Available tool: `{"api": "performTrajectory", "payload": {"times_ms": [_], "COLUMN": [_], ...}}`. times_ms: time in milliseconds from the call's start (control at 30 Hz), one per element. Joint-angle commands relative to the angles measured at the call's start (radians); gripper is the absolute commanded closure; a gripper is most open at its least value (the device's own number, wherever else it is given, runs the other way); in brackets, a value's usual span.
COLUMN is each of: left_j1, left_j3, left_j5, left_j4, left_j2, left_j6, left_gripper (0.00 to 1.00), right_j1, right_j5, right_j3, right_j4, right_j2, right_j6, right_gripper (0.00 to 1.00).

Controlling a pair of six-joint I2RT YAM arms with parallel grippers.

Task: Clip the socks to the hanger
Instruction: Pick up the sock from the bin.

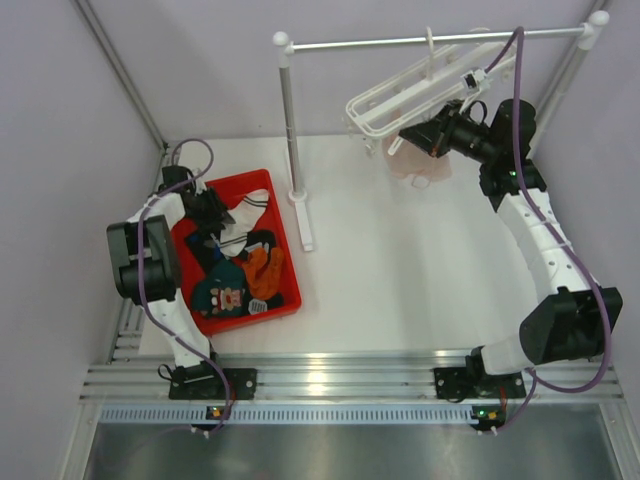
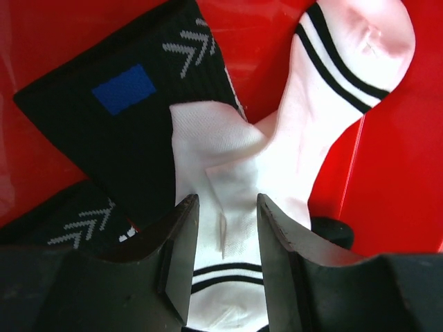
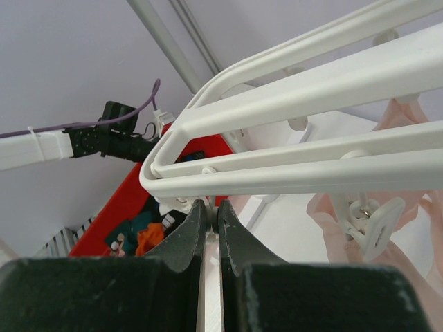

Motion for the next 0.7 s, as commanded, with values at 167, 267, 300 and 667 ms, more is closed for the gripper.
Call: {"api": "performTrajectory", "payload": {"times_ms": [167,267,300,667], "left_j1": [0.006,0.005,0.007,0.005], "left_j3": [0.003,0.006,0.006,-0.006], "left_j5": [0.047,0.072,0.077,0.095], "left_j4": [0.117,0.132,0.137,0.134], "left_j2": [0.023,0.029,0.028,-0.064], "left_j6": [-0.029,-0.037,-0.04,-0.015], "left_gripper": [0.58,0.64,0.69,0.99], "right_j1": [-0.008,-0.008,-0.008,-0.008], "right_j5": [0.004,0.007,0.009,0.009], "right_j3": [0.053,0.052,0.05,0.053], "right_j4": [-0.01,-0.009,-0.009,-0.006], "right_j2": [0.002,0.004,0.004,0.001], "right_j6": [-0.017,-0.019,-0.016,-0.014], "right_gripper": [1.0,1.0,1.0,1.0]}}
